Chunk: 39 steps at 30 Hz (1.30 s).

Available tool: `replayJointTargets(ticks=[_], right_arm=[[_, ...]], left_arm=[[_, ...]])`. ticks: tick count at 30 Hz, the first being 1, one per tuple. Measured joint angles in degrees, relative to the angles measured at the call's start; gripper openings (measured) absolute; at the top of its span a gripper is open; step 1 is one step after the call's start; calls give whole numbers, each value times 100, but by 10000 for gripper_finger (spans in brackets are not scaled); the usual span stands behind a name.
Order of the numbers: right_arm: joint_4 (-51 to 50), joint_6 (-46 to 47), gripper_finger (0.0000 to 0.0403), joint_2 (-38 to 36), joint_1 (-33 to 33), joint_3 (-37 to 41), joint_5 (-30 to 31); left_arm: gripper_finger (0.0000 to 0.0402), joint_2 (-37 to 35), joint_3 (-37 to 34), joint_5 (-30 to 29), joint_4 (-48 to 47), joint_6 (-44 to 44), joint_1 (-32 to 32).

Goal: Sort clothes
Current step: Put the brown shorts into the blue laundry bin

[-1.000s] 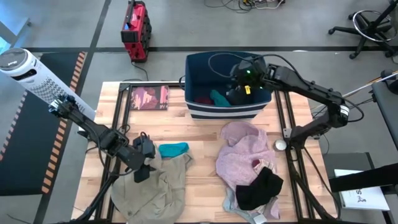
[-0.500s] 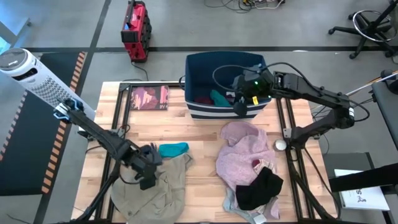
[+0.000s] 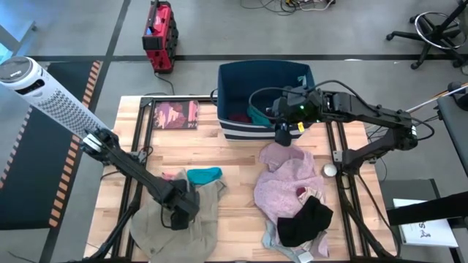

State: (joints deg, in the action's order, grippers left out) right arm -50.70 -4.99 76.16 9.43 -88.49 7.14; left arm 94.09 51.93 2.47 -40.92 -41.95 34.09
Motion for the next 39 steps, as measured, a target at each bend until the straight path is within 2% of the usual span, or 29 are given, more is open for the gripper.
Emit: replayJointTargets(ticks=[7, 8, 14, 20, 27, 32, 39], right_arm=[[11, 50, 177, 0, -135, 0, 39], [21, 48, 164, 0, -146, 0, 39], [85, -190, 93, -5, -289, 0, 49], [256, -243, 62, -222, -508, 0, 37], [477, -135, 75, -697, -763, 0, 36], [481, -30, 96, -1010, -949, 0, 39], [477, 124, 114, -1235, -1089, 0, 40]], left_arm=[[27, 66, 6, 1, 44, 94, -2], [17, -2, 26, -4, 22, 89, -4], [7, -624, 642, -405, -638, 68, 0], [4, -1173, 1856, -1337, -1837, -12, -2], [2, -1436, 3470, -2420, -2409, 70, -9], [2, -1448, 4333, -2723, -2595, 187, -7], [2, -1448, 5140, -3256, -2789, 765, -10]])
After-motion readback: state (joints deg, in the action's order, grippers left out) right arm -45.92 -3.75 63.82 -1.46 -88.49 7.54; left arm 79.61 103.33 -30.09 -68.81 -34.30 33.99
